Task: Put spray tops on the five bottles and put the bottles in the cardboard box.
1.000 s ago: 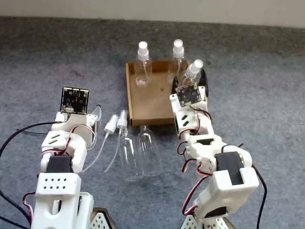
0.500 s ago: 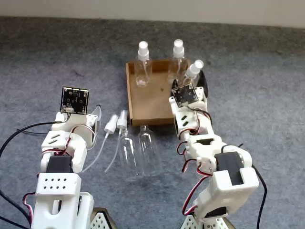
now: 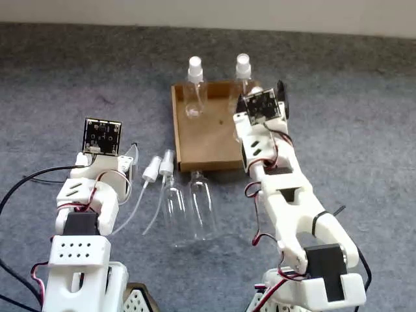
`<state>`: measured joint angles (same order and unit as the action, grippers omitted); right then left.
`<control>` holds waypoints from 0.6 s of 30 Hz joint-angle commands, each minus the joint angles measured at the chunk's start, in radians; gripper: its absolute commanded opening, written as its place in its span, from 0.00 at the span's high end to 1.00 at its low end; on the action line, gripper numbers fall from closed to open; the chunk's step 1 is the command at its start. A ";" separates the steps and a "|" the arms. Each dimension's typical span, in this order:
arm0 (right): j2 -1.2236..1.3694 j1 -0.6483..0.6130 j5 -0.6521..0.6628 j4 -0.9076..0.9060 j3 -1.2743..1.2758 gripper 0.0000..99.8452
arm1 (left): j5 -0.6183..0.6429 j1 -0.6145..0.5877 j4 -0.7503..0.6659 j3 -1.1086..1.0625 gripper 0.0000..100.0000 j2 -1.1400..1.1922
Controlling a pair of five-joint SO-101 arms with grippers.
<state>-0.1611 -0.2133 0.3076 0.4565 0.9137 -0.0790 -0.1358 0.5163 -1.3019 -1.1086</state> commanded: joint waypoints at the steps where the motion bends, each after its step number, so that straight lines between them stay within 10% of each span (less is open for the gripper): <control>1: -0.054 0.010 -0.011 -0.051 -0.099 0.73 | -0.006 0.005 -0.021 0.004 0.81 -0.007; 18: -0.056 -0.070 -0.012 -0.975 -0.832 0.73 | -0.006 0.005 -0.021 0.005 0.81 -0.007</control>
<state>-0.1688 -0.2302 0.3030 -0.2846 0.2708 -0.0790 -0.1358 0.5163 -1.3019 -1.1086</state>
